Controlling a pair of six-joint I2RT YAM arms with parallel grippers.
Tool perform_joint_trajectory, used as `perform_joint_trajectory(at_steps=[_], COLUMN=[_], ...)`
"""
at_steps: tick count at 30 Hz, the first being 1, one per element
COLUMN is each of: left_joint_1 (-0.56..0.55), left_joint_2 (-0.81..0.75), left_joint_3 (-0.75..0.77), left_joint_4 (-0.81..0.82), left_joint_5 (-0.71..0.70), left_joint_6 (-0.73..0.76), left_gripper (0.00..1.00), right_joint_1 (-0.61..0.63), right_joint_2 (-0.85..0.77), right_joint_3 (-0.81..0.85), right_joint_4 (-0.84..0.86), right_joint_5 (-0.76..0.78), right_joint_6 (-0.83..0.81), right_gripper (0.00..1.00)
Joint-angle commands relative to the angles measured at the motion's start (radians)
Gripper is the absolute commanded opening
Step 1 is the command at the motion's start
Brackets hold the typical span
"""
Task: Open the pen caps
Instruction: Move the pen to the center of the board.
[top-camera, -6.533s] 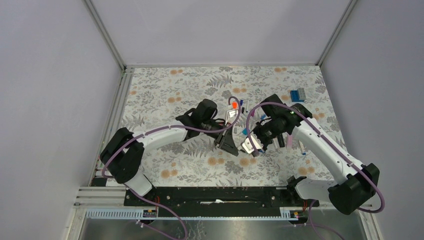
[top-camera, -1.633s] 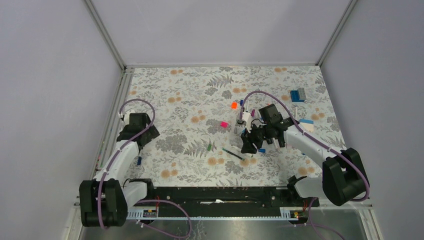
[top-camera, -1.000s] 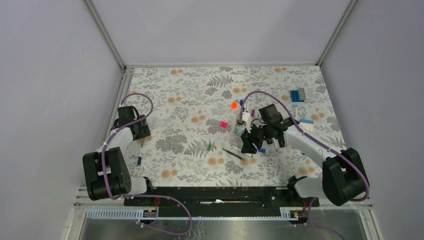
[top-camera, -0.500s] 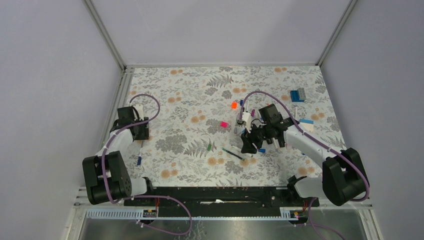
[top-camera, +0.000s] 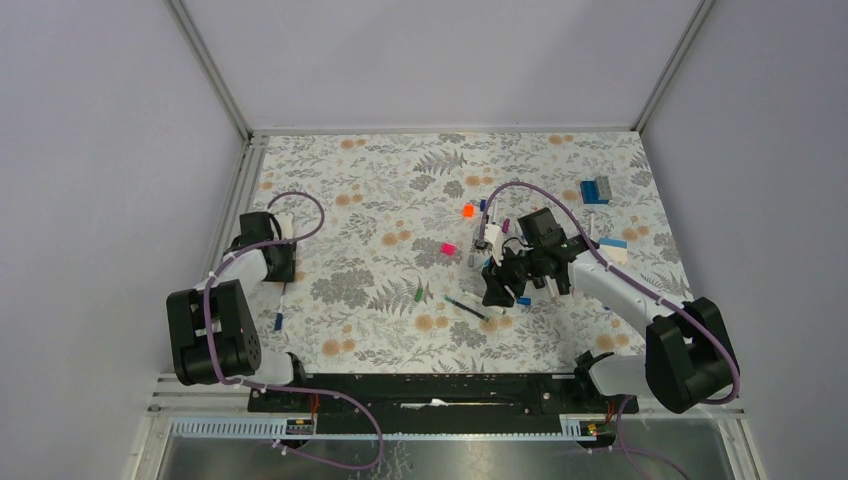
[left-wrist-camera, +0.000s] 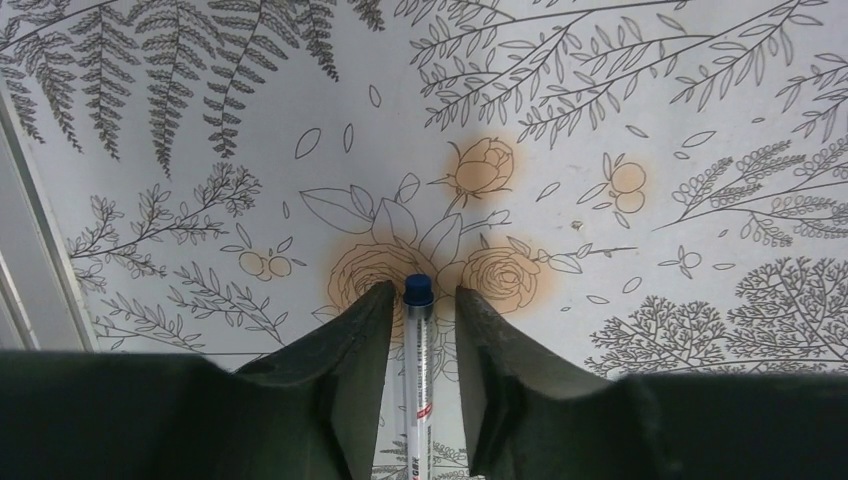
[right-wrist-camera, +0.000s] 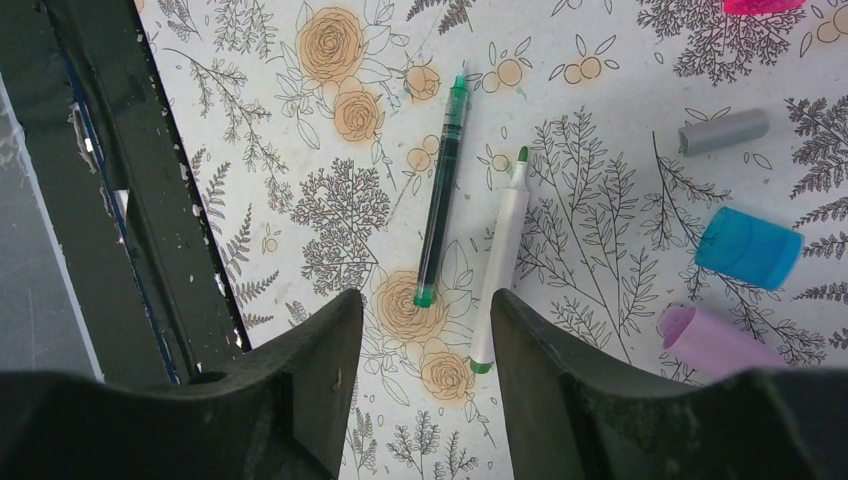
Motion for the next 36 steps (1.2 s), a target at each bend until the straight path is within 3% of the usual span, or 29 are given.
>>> perform_joint_trajectory(at_steps=[1, 5, 16, 24, 27, 29, 32, 36], left_joint_1=[0.004, 0.004, -0.037, -0.281, -0.314, -0.333, -0.347, -0.347], left_joint_2=[0.033, 0.037, 0.172, 0.348, 0.39, 0.385, 0.344, 0.23], left_joint_3=[0.024, 0.055, 0.288, 0.406, 0.458, 0.476, 0.476, 0.403], left_joint_4=[-0.02, -0.033, -0.097, -0.029, -0.027, -0.028, -0.038, -0.034], left_joint_5=[0.03, 0.085, 0.295, 0.102, 0.069, 0.036, -0.001, -0.019], left_joint_6=[0.025, 0.015, -0.239, -0.39, -0.429, -0.428, -0.412, -0.392], left_gripper=[0.29, 0.14, 0.07, 0.07, 0.13, 0.32, 0.52, 0.67], right_joint_1=[0.004, 0.004, 0.003, 0.003, 0.001, 0.002, 0.0, -0.001], right_joint_2=[-0.03, -0.031, -0.026, -0.013, -0.013, -0.01, 0.0, 0.011], right_joint_3=[0.035, 0.035, 0.035, 0.034, 0.032, 0.031, 0.033, 0.035], right_joint_4=[-0.016, -0.017, -0.017, -0.017, -0.014, -0.015, -0.015, -0.015], right_joint_5=[0.013, 0.019, 0.053, 0.07, 0.079, 0.083, 0.086, 0.094], right_joint_6=[-0.016, -0.018, -0.023, -0.023, -0.022, -0.023, -0.023, -0.022], right_gripper=[0.57, 0.57, 0.58, 0.58, 0.59, 0.59, 0.59, 0.59])
